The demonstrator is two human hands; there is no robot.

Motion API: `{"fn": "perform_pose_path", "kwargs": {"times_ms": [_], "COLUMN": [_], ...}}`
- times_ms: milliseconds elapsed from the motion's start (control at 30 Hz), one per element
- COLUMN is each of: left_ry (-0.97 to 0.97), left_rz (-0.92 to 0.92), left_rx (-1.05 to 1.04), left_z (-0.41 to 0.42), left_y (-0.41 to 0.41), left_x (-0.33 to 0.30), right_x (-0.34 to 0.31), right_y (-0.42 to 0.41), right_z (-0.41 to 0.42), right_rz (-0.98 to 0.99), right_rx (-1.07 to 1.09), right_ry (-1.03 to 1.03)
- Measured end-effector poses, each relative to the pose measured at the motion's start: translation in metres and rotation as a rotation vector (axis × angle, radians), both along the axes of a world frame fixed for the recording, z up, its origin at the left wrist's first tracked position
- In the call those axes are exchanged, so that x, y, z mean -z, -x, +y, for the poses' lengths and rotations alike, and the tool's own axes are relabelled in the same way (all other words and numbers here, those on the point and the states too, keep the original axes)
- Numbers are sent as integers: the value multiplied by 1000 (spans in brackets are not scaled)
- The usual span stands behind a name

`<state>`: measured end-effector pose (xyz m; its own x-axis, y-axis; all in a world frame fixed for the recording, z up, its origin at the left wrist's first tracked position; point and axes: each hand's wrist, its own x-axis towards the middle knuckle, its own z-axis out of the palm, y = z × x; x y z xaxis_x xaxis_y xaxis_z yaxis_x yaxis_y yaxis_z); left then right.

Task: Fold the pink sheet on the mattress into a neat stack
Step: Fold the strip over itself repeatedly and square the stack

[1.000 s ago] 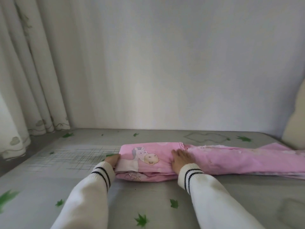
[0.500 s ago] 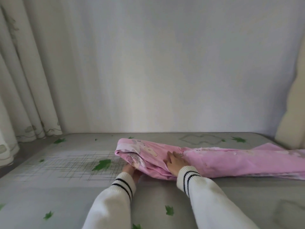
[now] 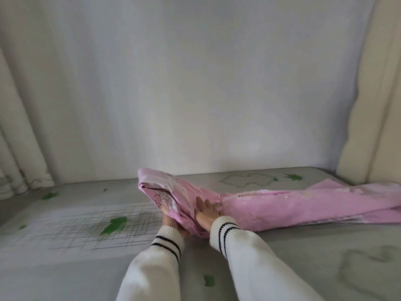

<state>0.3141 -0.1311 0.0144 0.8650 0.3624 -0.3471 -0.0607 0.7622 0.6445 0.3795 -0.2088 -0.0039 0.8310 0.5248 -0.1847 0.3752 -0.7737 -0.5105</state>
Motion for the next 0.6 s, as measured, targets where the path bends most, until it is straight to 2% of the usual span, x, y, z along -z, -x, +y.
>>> {"fn": "perform_pose_path", "kwargs": {"times_ms": [167,300,400,533,600], "left_ry": [-48,-136,-150,-287,-285], "left_rz": [-56,38,-4,37,27], "left_rx": [-92,-128,-144,-272,-321], "left_z": [17,39,60,85,96], "left_y": [4,26,41,61,66], "left_x": [0,-13,-20,-28,-32], "right_x": [-2,-4,-8,-14,-16], "right_y": [12,29,45,66,72], "right_z": [20,48,71,98,109], "right_rz": [53,84,115,163,175], "right_rx": [-26,-52,-76,-105,-114], "right_ry": [-46,-111,-151,-170,-196]}}
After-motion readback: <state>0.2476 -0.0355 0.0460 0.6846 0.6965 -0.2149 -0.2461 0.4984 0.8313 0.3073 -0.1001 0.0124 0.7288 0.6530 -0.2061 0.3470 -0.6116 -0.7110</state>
